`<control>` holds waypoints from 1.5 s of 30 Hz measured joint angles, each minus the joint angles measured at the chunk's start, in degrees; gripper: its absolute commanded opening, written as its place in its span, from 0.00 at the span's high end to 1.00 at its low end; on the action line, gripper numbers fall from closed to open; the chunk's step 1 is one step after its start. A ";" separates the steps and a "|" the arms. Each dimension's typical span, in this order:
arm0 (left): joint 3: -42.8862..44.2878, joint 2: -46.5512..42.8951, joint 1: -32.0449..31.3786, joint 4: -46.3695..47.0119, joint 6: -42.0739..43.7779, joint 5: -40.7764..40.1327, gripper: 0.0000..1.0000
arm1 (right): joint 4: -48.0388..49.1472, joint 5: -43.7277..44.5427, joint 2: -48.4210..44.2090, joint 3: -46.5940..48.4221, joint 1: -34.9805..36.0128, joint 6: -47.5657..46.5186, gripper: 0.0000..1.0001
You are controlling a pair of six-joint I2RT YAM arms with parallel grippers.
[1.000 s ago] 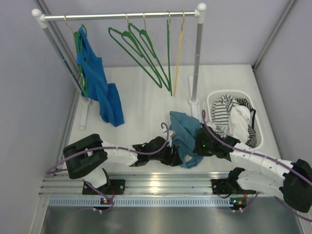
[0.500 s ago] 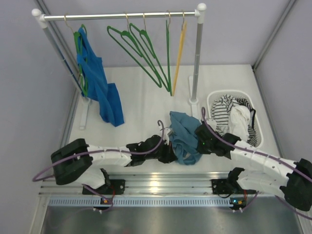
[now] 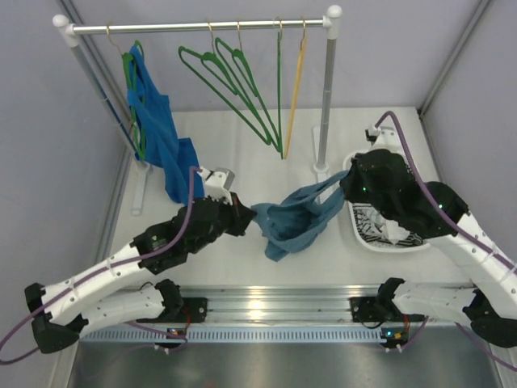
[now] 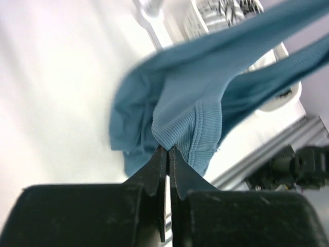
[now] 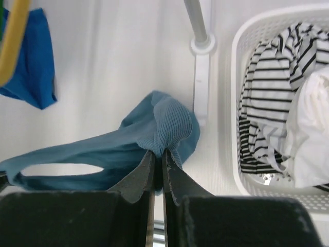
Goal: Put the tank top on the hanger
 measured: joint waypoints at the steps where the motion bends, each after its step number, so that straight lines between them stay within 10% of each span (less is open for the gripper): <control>1: 2.45 -0.55 1.42 -2.62 1.14 -0.74 1.00 | -0.76 0.66 0.87 2.23 0.00 -0.83 1.00; 21: 43.50 9.46 13.70 -25.79 18.56 -2.10 1.00 | -10.69 4.17 19.87 46.05 0.02 -15.28 1.00; 37: -8.35 3.82 16.35 -14.32 7.10 15.34 1.00 | 11.96 -8.70 7.13 -27.15 0.11 -1.75 1.00; 45: -17.18 3.87 16.35 -5.57 1.31 20.35 0.95 | 23.28 -13.11 16.81 -35.34 4.13 3.91 0.96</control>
